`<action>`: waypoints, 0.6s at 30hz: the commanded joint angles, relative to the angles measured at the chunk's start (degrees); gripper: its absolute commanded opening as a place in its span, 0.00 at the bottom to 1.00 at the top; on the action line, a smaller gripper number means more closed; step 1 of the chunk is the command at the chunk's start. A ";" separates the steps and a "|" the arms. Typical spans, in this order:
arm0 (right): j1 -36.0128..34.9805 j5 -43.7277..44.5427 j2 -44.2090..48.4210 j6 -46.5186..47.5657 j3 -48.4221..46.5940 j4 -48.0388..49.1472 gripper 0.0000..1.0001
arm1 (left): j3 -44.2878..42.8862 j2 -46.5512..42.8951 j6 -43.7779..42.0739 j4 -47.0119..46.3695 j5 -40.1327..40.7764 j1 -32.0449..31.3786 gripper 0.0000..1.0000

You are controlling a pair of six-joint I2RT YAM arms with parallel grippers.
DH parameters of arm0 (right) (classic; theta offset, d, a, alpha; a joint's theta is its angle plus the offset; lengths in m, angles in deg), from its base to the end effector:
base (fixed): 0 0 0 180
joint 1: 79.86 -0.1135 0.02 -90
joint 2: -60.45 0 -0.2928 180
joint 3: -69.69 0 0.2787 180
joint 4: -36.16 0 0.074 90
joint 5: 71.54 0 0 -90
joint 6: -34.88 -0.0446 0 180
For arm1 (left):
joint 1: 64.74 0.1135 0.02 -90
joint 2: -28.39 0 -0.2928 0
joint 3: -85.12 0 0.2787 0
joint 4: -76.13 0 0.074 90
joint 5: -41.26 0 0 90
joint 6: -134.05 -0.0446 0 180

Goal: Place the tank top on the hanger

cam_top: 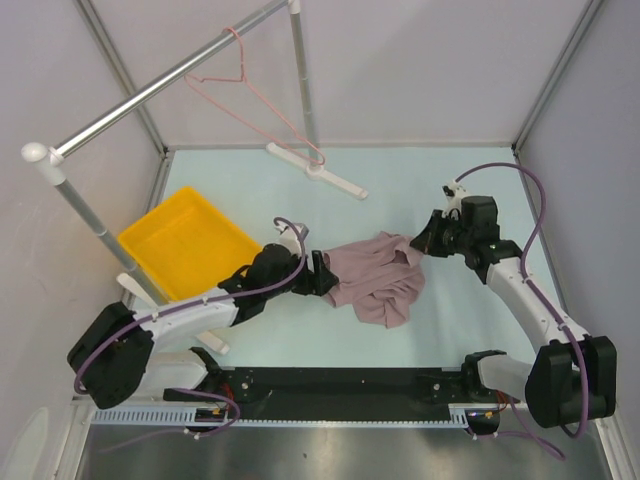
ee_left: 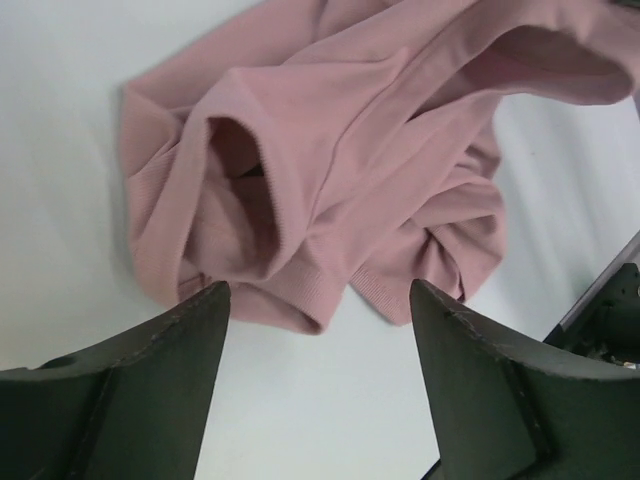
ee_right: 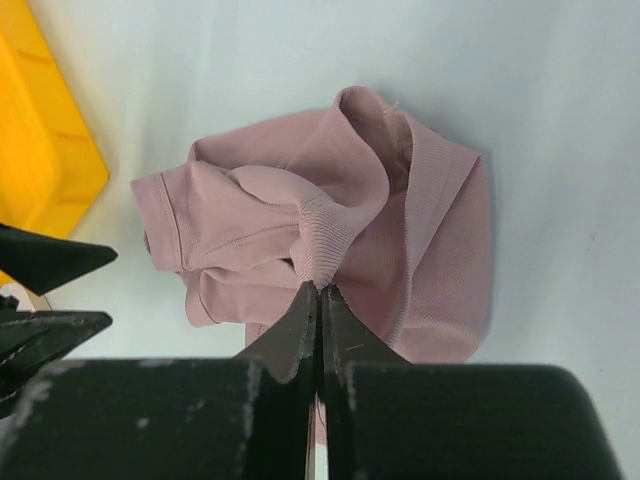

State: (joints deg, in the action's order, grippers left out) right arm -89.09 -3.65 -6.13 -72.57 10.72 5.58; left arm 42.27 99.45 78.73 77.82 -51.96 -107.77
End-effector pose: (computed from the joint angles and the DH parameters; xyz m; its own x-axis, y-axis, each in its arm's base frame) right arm 0.2643 0.0600 0.2740 -0.7143 0.1654 -0.6800 -0.2373 0.8569 0.4577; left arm 0.1981 -0.1883 0.1996 -0.7076 -0.1166 -0.6970 0.3822 0.7664 -0.5163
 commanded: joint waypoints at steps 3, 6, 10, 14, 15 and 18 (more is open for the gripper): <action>0.27 -1.45 -0.12 -1.97 1.10 3.12 0.00 | -1.14 3.89 -0.40 -5.86 2.09 -1.54 0.67; 0.27 -1.53 -0.03 -1.71 1.02 2.51 0.00 | -2.45 7.58 -0.84 -9.12 -1.07 -1.62 0.58; 0.27 -1.71 0.67 -1.80 0.76 2.16 0.00 | -4.56 11.54 -1.28 -9.47 -1.35 -1.62 0.57; 0.27 -2.24 0.93 -1.62 0.58 1.98 0.00 | -5.80 14.62 -2.24 -10.96 -1.69 -1.62 0.59; 0.18 -2.41 0.93 -1.62 0.66 1.98 0.00 | -6.41 15.15 -2.51 -11.23 -1.70 -1.62 0.59; 0.18 -2.76 0.93 -1.53 0.40 1.89 0.00 | -7.37 17.08 -3.65 -11.41 -1.26 -1.71 0.58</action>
State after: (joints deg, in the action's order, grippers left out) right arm -89.09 -5.04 -6.33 -73.60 11.72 6.45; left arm 38.05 114.78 77.48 70.11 -52.57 -109.25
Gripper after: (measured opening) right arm 0.012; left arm 0.585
